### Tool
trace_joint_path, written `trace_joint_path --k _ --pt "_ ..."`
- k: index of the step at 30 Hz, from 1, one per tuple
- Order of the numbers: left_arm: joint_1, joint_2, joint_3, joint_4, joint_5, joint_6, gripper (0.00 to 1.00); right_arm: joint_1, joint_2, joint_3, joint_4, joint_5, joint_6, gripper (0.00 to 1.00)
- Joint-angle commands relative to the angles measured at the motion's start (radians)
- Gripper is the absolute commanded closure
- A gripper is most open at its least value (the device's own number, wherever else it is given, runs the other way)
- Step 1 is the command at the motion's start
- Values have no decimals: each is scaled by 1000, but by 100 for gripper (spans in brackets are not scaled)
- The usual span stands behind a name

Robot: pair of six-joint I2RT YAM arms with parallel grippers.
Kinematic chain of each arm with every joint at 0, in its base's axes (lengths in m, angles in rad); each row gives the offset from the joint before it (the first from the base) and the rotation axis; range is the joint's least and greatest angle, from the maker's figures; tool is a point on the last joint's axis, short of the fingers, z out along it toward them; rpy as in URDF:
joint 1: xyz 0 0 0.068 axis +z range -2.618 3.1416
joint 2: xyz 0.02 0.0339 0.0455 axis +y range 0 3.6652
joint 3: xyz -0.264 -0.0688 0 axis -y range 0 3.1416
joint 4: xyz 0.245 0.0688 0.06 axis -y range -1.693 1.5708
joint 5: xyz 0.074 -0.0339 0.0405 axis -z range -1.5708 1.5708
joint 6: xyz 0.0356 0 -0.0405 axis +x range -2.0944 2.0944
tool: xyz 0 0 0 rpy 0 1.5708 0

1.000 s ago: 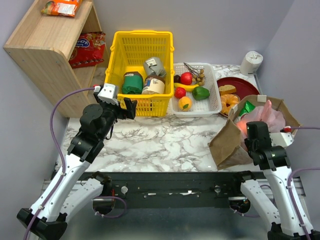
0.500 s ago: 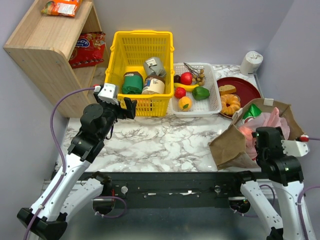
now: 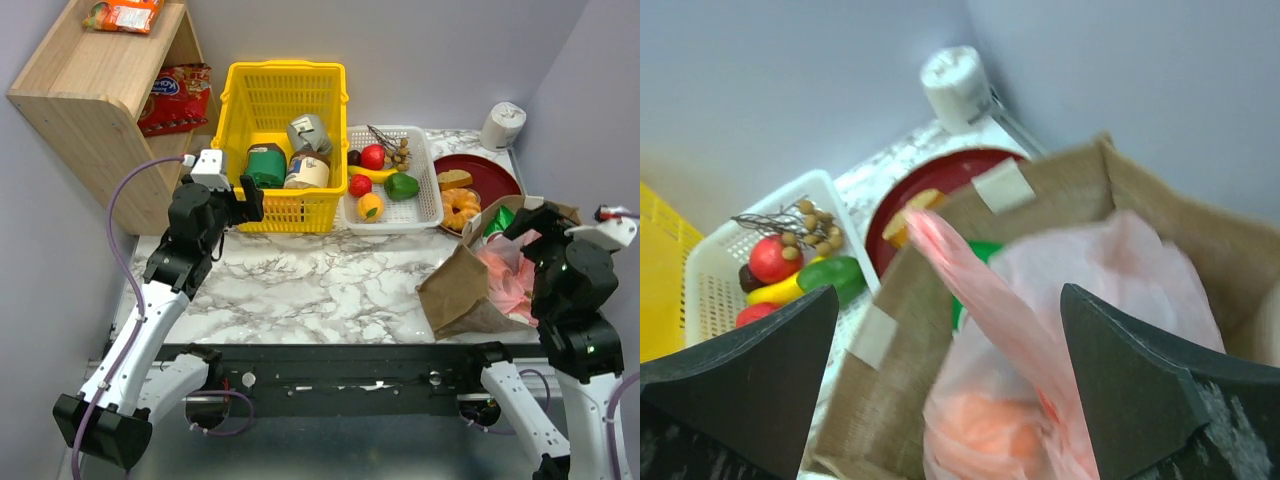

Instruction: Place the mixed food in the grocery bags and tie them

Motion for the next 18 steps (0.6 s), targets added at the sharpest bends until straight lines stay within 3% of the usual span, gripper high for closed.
trace_joint_path --k 1,5,11,18 --pt "49 -17 45 19 42 -31 1 -2 195 163 125 -245 -258 0" --pt "49 -57 56 27 -43 -22 1 -2 337 287 60 -343 -239 0" --pt "49 -125 56 42 -119 14 1 -3 243 148 294 -509 -239 0" --pt "49 -138 58 39 -137 32 1 -3 249 99 330 -546 -256 0"
